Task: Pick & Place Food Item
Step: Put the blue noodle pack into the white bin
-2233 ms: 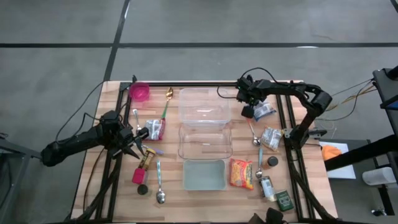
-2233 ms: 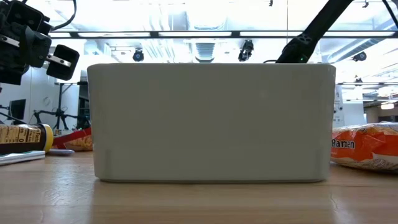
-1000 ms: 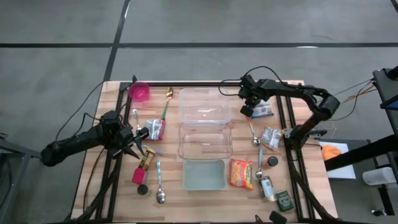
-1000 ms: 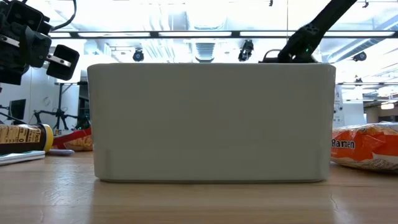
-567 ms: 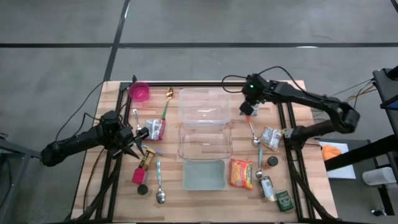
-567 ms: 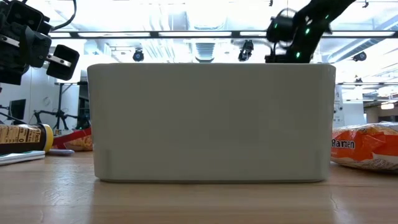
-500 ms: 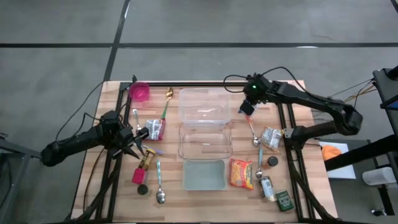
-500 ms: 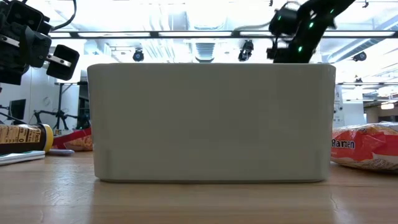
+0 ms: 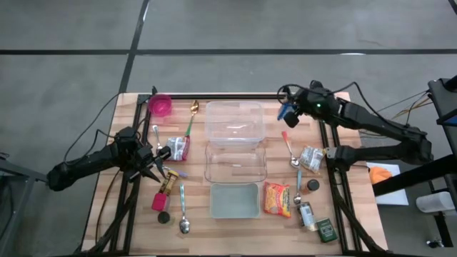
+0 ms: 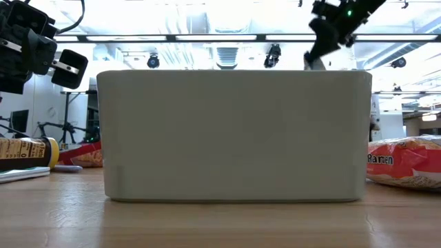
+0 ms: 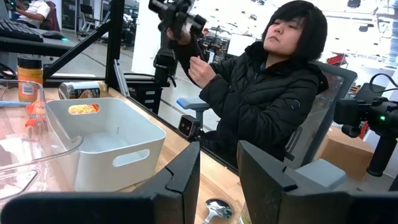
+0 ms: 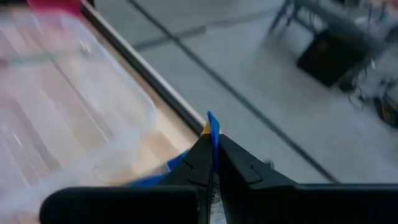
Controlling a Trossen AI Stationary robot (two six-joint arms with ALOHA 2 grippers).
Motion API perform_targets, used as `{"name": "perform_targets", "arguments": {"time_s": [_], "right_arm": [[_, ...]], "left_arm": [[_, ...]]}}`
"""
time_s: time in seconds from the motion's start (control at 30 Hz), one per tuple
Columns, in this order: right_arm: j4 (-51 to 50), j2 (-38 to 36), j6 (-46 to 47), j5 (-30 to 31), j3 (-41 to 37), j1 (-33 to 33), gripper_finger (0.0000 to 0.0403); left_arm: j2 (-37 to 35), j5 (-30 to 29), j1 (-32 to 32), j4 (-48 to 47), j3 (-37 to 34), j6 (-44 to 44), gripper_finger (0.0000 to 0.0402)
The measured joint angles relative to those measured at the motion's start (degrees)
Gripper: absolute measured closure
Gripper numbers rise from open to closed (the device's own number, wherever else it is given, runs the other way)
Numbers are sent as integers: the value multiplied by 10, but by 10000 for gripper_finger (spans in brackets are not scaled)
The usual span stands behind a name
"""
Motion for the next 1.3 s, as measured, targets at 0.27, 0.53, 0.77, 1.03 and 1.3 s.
{"name": "perform_targets", "arguments": {"time_s": [0.27, 0.53, 0.77, 1.03, 1.3], "right_arm": [[160, -3, -59, -77, 0, 28, 392], [287, 58, -97, -160, 0, 32, 392], [323, 147, -104, -172, 0, 32, 392], [325, 252, -101, -175, 0, 31, 392], [318, 295, -94, -179, -1, 31, 392]], "left_arm": [[0, 0, 0, 0, 0, 0, 291], [0, 0, 0, 0, 0, 0, 291], [0, 0, 0, 0, 0, 0, 291], [0, 0, 0, 0, 0, 0, 291], [0, 0, 0, 0, 0, 0, 291]]}}
